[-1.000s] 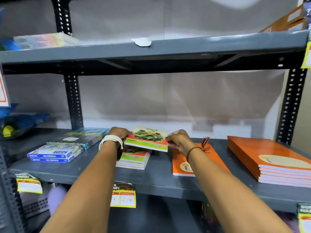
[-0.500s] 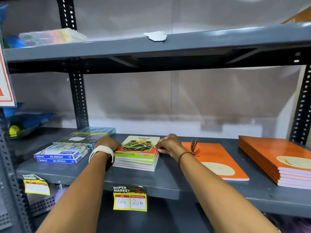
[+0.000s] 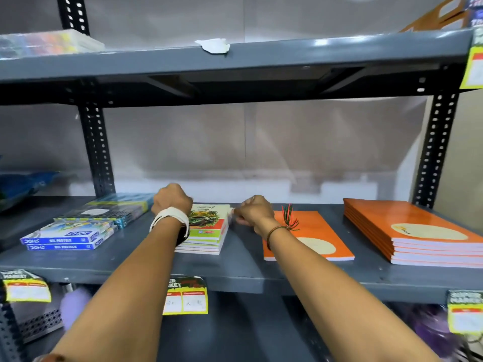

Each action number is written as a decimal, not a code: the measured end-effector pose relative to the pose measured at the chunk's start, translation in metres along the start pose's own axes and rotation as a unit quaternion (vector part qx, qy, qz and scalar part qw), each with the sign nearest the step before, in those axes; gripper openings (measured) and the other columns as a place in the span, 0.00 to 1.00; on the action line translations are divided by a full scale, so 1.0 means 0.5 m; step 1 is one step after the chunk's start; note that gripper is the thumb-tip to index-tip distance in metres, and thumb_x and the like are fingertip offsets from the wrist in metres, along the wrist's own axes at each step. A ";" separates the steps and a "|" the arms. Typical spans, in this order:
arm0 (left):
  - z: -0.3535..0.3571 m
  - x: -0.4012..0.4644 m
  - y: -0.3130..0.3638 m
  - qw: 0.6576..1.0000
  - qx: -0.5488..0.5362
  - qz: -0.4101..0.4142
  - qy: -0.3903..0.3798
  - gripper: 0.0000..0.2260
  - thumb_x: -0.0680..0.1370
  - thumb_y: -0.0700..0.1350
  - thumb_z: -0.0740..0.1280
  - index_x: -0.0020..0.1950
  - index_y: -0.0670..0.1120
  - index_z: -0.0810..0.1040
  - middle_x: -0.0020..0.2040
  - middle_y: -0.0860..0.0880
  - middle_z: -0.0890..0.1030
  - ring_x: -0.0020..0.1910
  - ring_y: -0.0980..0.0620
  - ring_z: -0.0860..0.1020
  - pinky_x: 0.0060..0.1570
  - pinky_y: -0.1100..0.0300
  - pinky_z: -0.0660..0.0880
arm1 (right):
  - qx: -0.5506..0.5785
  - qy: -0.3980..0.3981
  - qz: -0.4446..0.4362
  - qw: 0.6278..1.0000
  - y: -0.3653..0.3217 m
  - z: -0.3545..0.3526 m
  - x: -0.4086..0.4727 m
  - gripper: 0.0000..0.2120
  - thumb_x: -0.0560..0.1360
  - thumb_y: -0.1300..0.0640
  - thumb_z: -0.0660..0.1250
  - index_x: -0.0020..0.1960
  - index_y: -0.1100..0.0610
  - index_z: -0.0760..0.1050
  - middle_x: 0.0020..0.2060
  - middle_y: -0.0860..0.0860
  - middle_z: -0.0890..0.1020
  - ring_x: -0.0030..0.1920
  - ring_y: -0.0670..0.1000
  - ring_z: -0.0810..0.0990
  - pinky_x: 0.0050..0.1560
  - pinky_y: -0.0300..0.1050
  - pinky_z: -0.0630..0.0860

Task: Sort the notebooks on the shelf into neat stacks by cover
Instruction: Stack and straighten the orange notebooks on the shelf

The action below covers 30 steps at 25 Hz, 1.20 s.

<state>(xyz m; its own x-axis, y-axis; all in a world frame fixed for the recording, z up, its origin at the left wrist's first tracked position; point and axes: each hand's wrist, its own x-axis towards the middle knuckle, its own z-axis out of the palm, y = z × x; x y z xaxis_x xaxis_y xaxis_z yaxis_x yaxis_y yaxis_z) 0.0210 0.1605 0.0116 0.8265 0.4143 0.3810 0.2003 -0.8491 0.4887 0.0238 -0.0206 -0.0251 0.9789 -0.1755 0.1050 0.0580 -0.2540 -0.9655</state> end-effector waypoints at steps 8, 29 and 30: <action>0.097 -0.107 0.247 0.962 -0.030 0.159 -0.220 0.17 0.71 0.53 0.67 0.53 0.43 0.82 0.54 0.41 0.84 0.55 0.41 0.82 0.56 0.56 0.76 | -0.300 0.190 0.002 0.935 -0.004 -0.292 -0.051 0.10 0.71 0.57 0.69 0.50 0.60 0.82 0.52 0.60 0.84 0.55 0.60 0.82 0.50 0.42 0.77; 0.169 -0.114 0.277 0.877 -0.318 0.013 -0.360 0.19 0.81 0.38 0.61 0.71 0.34 0.68 0.49 0.43 0.73 0.33 0.52 0.70 0.25 0.73 0.71 | -0.341 0.070 0.077 0.934 0.037 -0.343 -0.059 0.19 0.77 0.55 0.63 0.65 0.62 0.74 0.64 0.59 0.78 0.62 0.58 0.77 0.52 0.42 0.74; 0.172 -0.104 0.283 0.871 -0.343 -0.001 -0.353 0.19 0.81 0.40 0.61 0.70 0.34 0.69 0.46 0.43 0.74 0.32 0.52 0.69 0.29 0.71 0.73 | -0.309 0.079 0.074 0.945 0.030 -0.354 -0.047 0.19 0.76 0.55 0.64 0.65 0.61 0.73 0.65 0.59 0.77 0.64 0.58 0.76 0.57 0.43 0.73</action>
<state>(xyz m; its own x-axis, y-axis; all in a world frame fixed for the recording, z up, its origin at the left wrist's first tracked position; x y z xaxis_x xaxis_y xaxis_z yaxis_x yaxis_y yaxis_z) 0.0516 -0.0092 -0.0065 0.9924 -0.0937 -0.0793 0.0414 -0.3532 0.9346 -0.0332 -0.1884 0.0003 0.9228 -0.3803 0.0616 -0.2503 -0.7135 -0.6544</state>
